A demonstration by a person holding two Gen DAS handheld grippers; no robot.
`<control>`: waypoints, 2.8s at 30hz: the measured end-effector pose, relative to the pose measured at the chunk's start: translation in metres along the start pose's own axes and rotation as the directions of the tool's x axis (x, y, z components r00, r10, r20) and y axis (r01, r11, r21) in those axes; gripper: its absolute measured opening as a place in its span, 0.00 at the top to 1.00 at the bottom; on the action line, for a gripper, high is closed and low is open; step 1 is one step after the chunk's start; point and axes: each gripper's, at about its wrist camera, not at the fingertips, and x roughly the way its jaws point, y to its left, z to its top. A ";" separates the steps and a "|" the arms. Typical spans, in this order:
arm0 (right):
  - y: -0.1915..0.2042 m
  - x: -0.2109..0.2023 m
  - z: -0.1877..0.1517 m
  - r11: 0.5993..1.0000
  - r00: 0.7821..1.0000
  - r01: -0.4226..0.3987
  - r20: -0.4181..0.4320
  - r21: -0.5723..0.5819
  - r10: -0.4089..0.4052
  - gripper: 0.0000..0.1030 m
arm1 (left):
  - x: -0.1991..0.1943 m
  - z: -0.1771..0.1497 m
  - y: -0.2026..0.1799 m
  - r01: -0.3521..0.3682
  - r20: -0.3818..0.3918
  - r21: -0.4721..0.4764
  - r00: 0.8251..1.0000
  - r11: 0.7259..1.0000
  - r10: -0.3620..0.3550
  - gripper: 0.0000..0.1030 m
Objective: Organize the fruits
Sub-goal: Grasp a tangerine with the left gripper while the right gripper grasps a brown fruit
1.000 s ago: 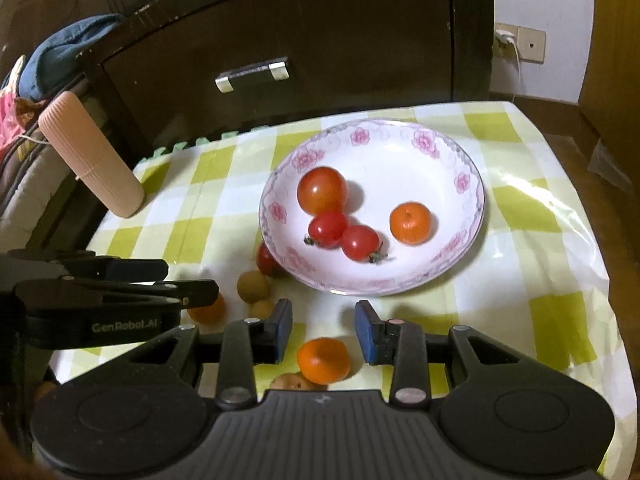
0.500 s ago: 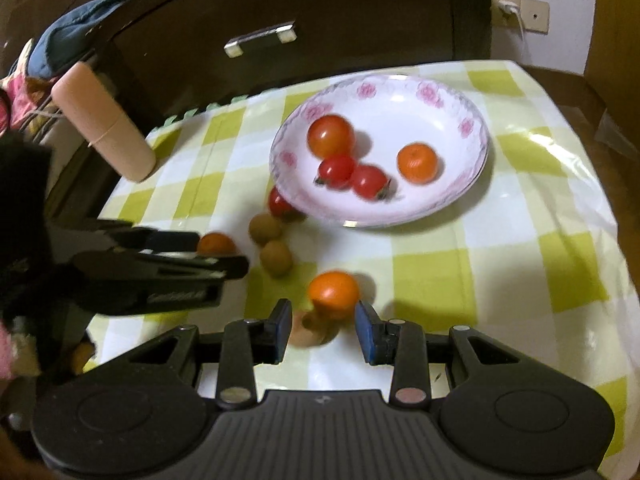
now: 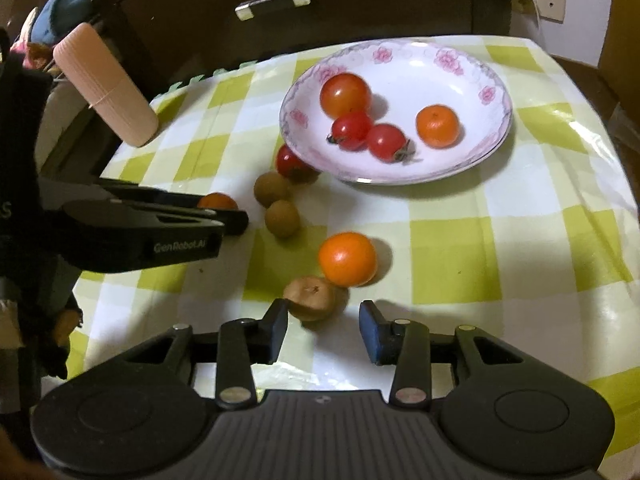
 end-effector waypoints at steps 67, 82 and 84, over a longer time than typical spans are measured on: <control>0.020 -0.007 -0.034 0.986 0.997 0.041 0.078 -0.164 -0.028 0.54 | -0.025 -0.050 -0.015 0.038 -0.022 0.055 0.999 0.998 -0.037 0.40; 0.020 -0.006 -0.029 0.982 0.994 0.091 0.069 -0.164 -0.081 0.71 | -0.025 -0.047 -0.014 0.034 -0.010 0.035 0.999 0.999 -0.033 0.54; 0.021 -0.006 -0.028 0.981 0.994 0.096 0.066 -0.167 -0.086 0.71 | -0.027 -0.046 -0.016 0.042 -0.010 0.039 0.999 0.998 -0.042 0.61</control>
